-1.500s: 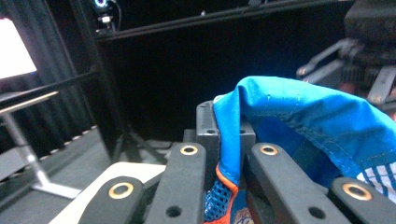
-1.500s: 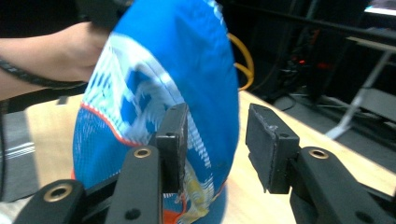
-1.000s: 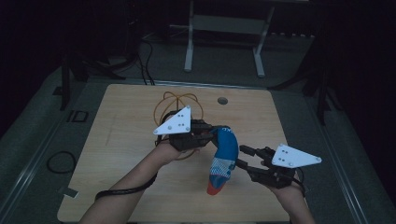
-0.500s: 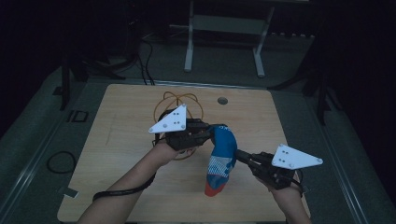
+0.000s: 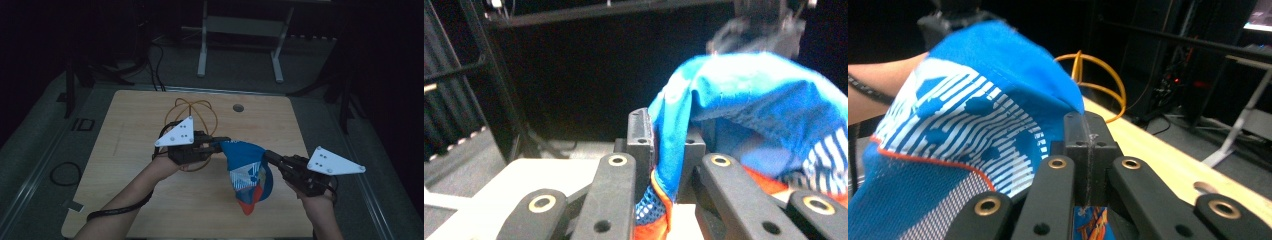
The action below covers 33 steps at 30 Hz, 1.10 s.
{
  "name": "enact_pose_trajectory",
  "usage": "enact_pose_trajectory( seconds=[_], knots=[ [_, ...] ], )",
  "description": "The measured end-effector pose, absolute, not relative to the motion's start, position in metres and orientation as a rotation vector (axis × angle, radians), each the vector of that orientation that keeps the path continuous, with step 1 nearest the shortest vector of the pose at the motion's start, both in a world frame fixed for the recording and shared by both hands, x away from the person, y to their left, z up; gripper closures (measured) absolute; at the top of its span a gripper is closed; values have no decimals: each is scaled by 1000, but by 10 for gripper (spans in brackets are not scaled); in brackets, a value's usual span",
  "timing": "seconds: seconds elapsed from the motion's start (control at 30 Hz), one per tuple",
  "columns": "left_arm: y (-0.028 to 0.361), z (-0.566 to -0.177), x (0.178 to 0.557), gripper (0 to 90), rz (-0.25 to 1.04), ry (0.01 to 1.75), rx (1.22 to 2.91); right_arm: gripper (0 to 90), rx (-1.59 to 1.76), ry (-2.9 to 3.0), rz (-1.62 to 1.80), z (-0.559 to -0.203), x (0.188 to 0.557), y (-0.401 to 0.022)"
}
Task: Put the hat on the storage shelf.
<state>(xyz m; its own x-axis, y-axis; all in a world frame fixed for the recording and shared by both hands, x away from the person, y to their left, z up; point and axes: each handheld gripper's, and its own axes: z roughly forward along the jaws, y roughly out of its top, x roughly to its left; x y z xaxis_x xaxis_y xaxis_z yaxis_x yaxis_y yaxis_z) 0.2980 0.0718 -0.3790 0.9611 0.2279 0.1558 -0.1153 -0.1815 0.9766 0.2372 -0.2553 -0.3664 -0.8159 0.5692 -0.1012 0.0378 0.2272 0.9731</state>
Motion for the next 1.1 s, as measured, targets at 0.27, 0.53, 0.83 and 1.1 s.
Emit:
enact_pose_trajectory(
  seconds=[0.27, 0.53, 0.83, 1.1],
  knots=[
    [72, -380, 289, 733, 355, 82, 1849, 900, 533, 2056, 1591, -353, 237, -255],
    [87, -384, 285, 510, 350, 146, 1891, 900, 532, 2053, 1572, -349, 238, -252],
    [116, -392, 284, 301, 393, 301, 1811, 900, 519, 2030, 1569, -337, 243, -249],
    [145, -419, 269, 40, 494, 429, 1777, 900, 528, 2010, 1572, -323, 264, -238]
  ],
)
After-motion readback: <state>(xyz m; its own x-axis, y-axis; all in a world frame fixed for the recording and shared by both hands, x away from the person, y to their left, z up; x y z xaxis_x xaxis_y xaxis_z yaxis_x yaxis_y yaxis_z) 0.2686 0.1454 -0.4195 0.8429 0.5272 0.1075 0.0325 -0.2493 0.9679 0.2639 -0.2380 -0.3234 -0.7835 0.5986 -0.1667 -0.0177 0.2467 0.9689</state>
